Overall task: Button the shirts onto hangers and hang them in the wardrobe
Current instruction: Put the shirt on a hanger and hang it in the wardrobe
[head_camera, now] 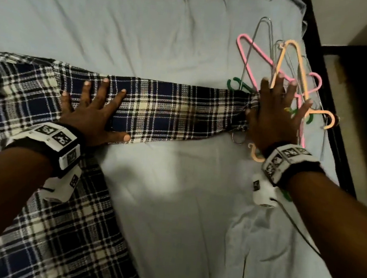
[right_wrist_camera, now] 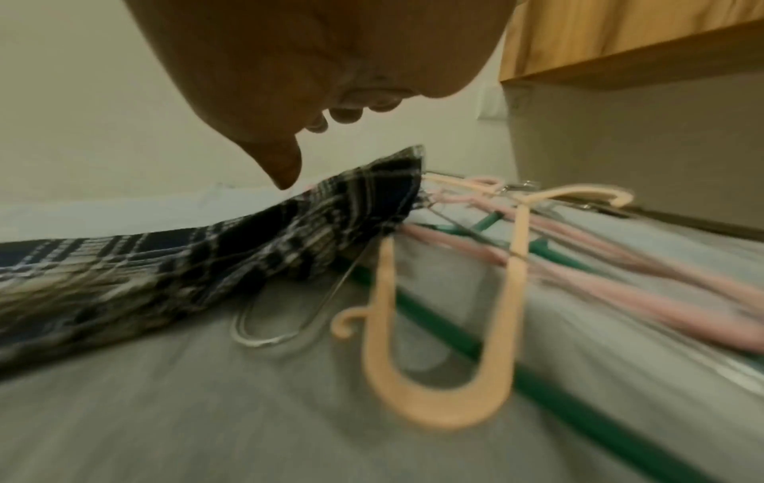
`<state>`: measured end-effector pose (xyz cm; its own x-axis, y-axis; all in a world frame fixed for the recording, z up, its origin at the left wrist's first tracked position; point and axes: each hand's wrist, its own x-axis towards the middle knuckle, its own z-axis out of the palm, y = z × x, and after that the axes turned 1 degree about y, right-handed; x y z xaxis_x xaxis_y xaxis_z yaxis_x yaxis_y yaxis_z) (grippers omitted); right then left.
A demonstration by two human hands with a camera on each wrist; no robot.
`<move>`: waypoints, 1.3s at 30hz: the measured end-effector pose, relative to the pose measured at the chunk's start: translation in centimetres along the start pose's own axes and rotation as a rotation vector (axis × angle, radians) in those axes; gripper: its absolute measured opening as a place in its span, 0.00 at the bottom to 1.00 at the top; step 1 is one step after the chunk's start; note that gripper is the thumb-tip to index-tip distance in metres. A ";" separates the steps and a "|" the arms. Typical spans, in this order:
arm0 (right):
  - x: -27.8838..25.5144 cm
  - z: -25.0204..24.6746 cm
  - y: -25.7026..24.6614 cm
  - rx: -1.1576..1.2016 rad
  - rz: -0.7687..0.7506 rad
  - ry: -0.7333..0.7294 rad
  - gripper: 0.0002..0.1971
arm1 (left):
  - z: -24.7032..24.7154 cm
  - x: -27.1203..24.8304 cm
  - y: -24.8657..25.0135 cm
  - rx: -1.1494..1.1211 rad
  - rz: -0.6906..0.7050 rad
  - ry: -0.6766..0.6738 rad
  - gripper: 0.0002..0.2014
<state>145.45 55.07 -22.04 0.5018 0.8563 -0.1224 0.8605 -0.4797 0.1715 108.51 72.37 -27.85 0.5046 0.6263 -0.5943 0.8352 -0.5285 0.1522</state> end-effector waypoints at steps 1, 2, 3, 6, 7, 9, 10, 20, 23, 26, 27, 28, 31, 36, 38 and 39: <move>-0.1 -0.3 0.9 -0.051 -0.002 0.004 0.37 | -0.1 0.1 0.1 0.003 0.001 0.004 0.58; -0.3 -0.2 1.1 -0.079 -0.015 -0.012 0.37 | 0.1 0.0 0.1 0.010 -0.004 0.006 0.58; -0.4 -0.1 0.7 -0.074 -0.033 -0.040 0.37 | 0.2 0.0 0.2 0.012 -0.005 0.019 0.58; -1.1 0.7 -5.3 0.013 -0.151 -0.100 0.38 | 1.0 0.0 0.5 0.020 -0.023 0.098 0.62; -1.6 1.1 -8.4 0.054 -0.203 -0.113 0.38 | 1.2 -0.2 0.5 0.023 -0.030 0.110 0.62; -3.1 1.5 -14.5 0.137 -0.322 -0.166 0.37 | 1.3 -0.2 0.5 0.021 -0.037 0.109 0.62; -3.9 1.7 -16.9 0.167 -0.382 -0.187 0.36 | 1.3 -0.2 0.7 0.017 -0.037 0.114 0.62; -5.3 3.3 -13.2 0.122 -0.081 -0.300 0.36 | 11.6 -14.1 3.8 -0.185 0.083 0.298 0.54; -6.5 1.3 -16.4 0.046 -0.094 -0.260 0.37 | 16.4 -20.3 4.6 -0.132 0.110 0.152 0.52; -9.2 -0.2 -24.5 0.092 -0.383 -0.153 0.37 | 20.3 -24.7 5.6 -0.135 0.139 0.048 0.39; -10.7 -0.4 -27.8 0.098 -0.509 -0.127 0.36 | 21.2 -25.5 5.9 -0.145 0.136 0.062 0.33; -12.2 -0.4 -30.7 0.107 -0.609 -0.134 0.35 | 21.7 -26.0 6.0 -0.160 0.129 0.092 0.28; -13.9 0.0 -37.0 0.111 -0.760 -0.262 0.38 | 20.7 -27.7 2.6 -0.193 0.047 0.179 0.30; -12.3 0.8 -34.7 0.013 -0.587 -0.370 0.36 | 21.6 -31.2 -9.2 -0.231 -0.344 0.112 0.55; -12.2 0.3 -32.2 -0.015 -0.423 -0.410 0.37 | 22.9 -32.9 -10.6 -0.264 -0.302 0.055 0.56; -12.1 -0.1 -31.5 -0.026 -0.335 -0.452 0.39 | 23.2 -33.5 -10.8 -0.272 -0.275 0.055 0.56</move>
<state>112.31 59.85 -25.83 0.1944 0.7908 -0.5804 0.9797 -0.1860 0.0747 77.52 43.76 -27.89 0.2589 0.7568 -0.6002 0.9646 -0.1705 0.2011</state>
